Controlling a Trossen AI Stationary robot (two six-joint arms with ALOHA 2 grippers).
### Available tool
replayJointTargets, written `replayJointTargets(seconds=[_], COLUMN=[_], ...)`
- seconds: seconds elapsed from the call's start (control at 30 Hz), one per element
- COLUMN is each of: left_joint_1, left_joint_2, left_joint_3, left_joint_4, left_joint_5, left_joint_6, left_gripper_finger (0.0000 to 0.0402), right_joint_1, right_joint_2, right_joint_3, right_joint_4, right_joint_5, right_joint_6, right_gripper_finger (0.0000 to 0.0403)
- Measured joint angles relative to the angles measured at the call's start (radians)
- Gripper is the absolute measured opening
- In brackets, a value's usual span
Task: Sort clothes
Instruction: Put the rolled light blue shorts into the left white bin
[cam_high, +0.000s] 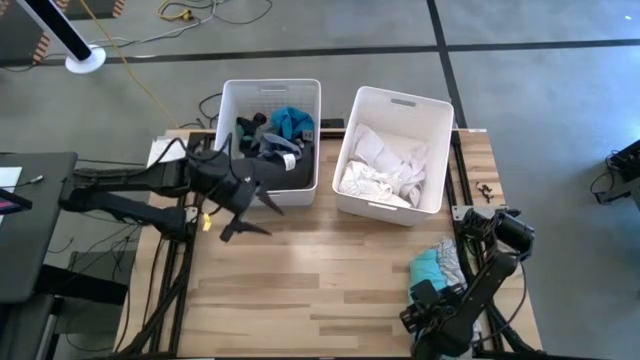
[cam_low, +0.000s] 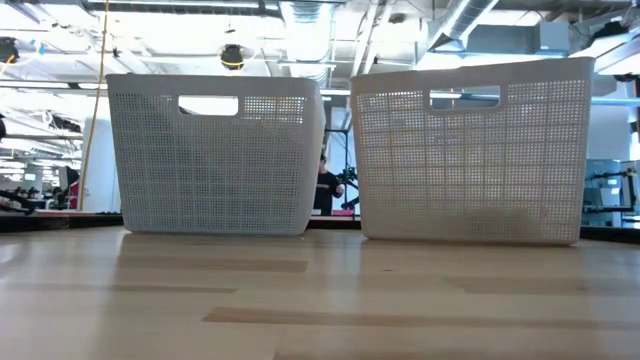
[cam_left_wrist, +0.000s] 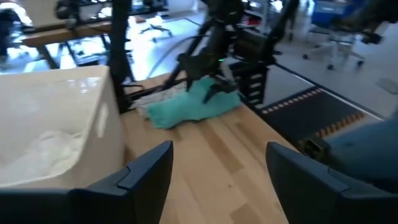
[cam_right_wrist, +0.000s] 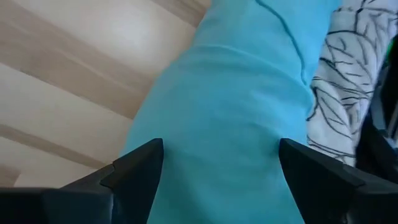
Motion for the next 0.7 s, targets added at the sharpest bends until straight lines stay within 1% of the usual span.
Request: replayJointTargets(seconds=[0.23, 0.43, 0.57, 0.7], left_joint_1=[-0.089, -0.141, -0.169, -0.195], left_joint_2=[0.0, 0.0, 0.0, 0.0], left_joint_3=[0.0, 0.0, 0.0, 0.0], left_joint_4=[-0.01, -0.011, -0.011, -0.016], left_joint_5=[-0.001, -0.002, -0.003, -0.004], left_joint_6=[0.004, -0.005, -0.013, -0.014], left_gripper_finger=[0.025, 0.0249, 0.0249, 0.0249], right_joint_1=[0.0, 0.0, 0.006, 0.006], right_joint_2=[0.0, -0.002, -0.003, -0.004], right_joint_3=[-0.085, -0.139, -0.172, -0.194], right_joint_4=[0.103, 0.173, 0.211, 0.237], right_joint_5=[0.0, 0.001, 0.003, 0.007], right_joint_6=[0.012, 0.009, 0.009, 0.01], right_gripper_finger=[0.0343, 0.0342, 0.0335, 0.0318])
